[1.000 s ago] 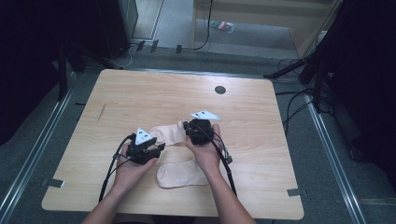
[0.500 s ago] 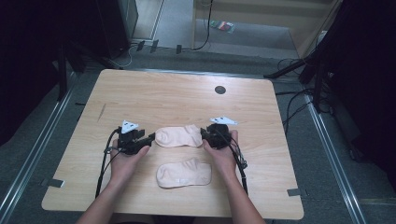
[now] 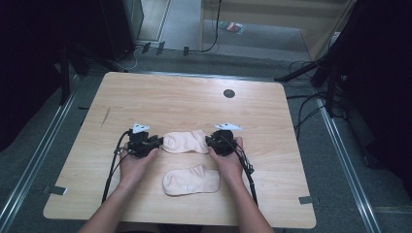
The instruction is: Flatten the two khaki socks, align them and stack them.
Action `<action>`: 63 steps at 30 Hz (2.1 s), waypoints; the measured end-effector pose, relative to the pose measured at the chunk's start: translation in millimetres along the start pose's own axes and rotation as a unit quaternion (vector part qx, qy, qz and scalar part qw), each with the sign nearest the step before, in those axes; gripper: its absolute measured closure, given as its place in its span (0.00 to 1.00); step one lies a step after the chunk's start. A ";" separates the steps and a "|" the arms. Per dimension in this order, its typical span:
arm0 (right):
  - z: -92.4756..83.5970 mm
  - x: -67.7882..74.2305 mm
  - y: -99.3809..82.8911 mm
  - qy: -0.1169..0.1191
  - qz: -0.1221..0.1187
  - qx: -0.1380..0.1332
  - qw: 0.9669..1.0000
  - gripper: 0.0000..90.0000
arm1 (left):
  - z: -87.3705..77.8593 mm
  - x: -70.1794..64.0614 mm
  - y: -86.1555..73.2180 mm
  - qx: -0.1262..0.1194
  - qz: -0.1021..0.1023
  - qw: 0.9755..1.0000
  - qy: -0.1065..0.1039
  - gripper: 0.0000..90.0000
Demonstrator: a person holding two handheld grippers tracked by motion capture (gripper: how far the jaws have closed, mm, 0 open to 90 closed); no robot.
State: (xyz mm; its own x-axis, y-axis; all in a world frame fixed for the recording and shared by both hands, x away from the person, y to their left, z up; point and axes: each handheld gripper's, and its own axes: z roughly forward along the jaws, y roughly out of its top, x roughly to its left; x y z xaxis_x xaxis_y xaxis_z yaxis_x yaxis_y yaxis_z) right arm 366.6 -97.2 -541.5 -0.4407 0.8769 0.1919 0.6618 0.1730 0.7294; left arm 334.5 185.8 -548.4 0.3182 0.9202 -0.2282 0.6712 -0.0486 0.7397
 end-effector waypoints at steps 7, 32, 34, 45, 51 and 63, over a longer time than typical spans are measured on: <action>-6.2 1.3 1.3 0.004 -0.011 -0.004 1.000 0.98 | 0.7 -1.8 1.0 0.012 0.015 1.000 -0.023 1.00; -89.5 19.9 -6.9 0.002 -0.036 -0.071 0.997 0.98 | -68.3 -38.7 -15.7 -0.039 0.033 0.994 -0.096 1.00; -93.8 21.4 -11.4 0.003 -0.035 -0.071 0.997 0.98 | -73.6 -43.2 -19.9 -0.040 0.030 0.993 -0.103 1.00; -115.4 28.2 -39.9 0.017 -0.036 -0.075 0.996 0.98 | -97.5 -46.1 -45.1 -0.031 0.028 0.992 -0.121 1.00; -124.6 28.3 -55.4 0.021 -0.034 -0.074 0.996 0.98 | -102.2 -46.6 -59.4 -0.018 0.037 0.991 -0.124 1.00; -124.4 34.9 -76.7 0.026 -0.043 -0.059 0.997 0.98 | -99.5 -44.5 -76.2 0.003 0.023 0.992 -0.127 1.00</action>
State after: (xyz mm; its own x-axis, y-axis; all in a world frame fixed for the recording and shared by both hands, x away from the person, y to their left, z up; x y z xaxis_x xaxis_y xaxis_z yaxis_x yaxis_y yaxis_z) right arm 225.0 -135.6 -509.0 -0.5255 0.8363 0.1561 0.5450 0.1900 0.8166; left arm 202.6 187.2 -531.6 0.5064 0.7897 -0.3463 0.6552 -0.0913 0.7499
